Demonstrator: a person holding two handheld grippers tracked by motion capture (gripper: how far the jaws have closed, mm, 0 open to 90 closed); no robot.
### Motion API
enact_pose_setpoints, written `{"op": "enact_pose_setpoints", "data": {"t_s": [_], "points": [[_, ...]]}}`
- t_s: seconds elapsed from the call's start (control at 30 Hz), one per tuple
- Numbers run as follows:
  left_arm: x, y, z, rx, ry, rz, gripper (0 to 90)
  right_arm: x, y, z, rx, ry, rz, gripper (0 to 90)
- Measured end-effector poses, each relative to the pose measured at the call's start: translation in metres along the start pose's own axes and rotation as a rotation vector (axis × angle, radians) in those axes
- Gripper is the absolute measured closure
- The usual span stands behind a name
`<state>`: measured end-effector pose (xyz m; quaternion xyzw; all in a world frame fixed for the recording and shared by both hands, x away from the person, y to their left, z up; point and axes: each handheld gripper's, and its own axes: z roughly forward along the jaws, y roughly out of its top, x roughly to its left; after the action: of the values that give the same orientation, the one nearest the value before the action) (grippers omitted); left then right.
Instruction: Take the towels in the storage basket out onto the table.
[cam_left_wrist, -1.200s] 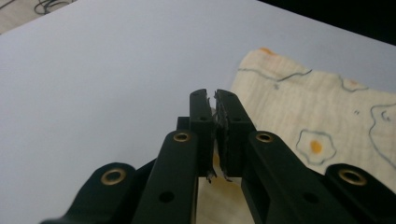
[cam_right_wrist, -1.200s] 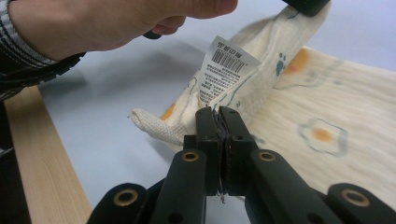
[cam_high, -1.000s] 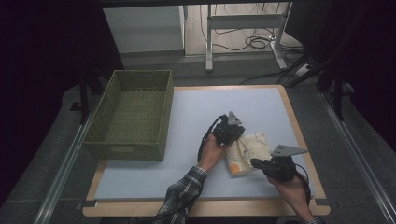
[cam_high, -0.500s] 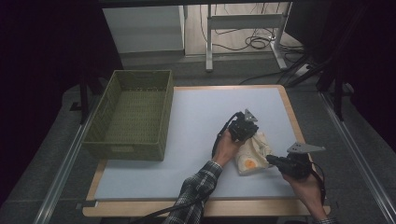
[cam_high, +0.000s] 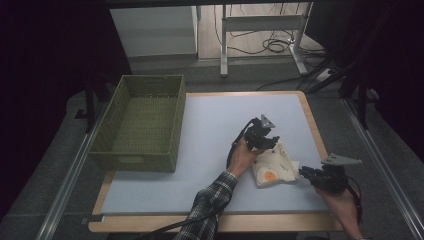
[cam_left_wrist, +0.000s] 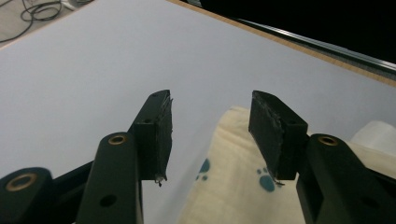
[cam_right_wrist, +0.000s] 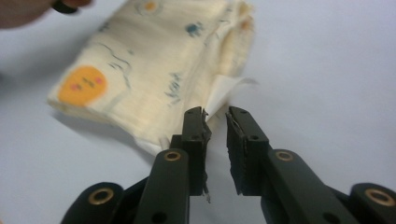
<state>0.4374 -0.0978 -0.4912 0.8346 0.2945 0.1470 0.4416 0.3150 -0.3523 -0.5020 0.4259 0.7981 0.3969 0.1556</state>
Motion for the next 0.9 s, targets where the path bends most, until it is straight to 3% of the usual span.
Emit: {"op": "enact_pose_setpoints", "data": {"t_s": [0.1, 0.2, 0.4, 0.53, 0.67, 0.8, 0.9], "points": [[0.003, -0.005, -0.007, 0.015, 0.013, 0.006, 48.5, -0.006, -0.007, -0.008, 0.013, -0.028, 0.01, 74.0], [0.008, -0.012, -0.016, 0.033, 0.014, 0.002, 48.6, -0.008, -0.01, -0.016, 0.012, -0.025, 0.026, 71.6], [0.018, -0.029, -0.037, 0.062, -0.007, -0.02, 49.8, 0.004, 0.002, -0.025, -0.008, -0.021, -0.008, 64.5], [0.026, -0.041, -0.044, 0.081, -0.008, -0.043, 49.8, 0.014, 0.014, -0.015, -0.011, -0.008, -0.032, 59.9], [0.031, -0.052, -0.043, 0.101, 0.007, -0.063, 49.8, 0.021, 0.019, 0.003, 0.026, -0.016, -0.039, 56.5], [0.034, -0.06, -0.037, 0.125, 0.002, -0.078, 49.8, 0.017, 0.019, 0.014, 0.063, -0.042, -0.024, 53.9], [0.035, -0.063, -0.033, 0.135, -0.003, -0.084, 49.7, 0.013, 0.025, 0.008, 0.029, -0.032, -0.002, 53.4]]}}
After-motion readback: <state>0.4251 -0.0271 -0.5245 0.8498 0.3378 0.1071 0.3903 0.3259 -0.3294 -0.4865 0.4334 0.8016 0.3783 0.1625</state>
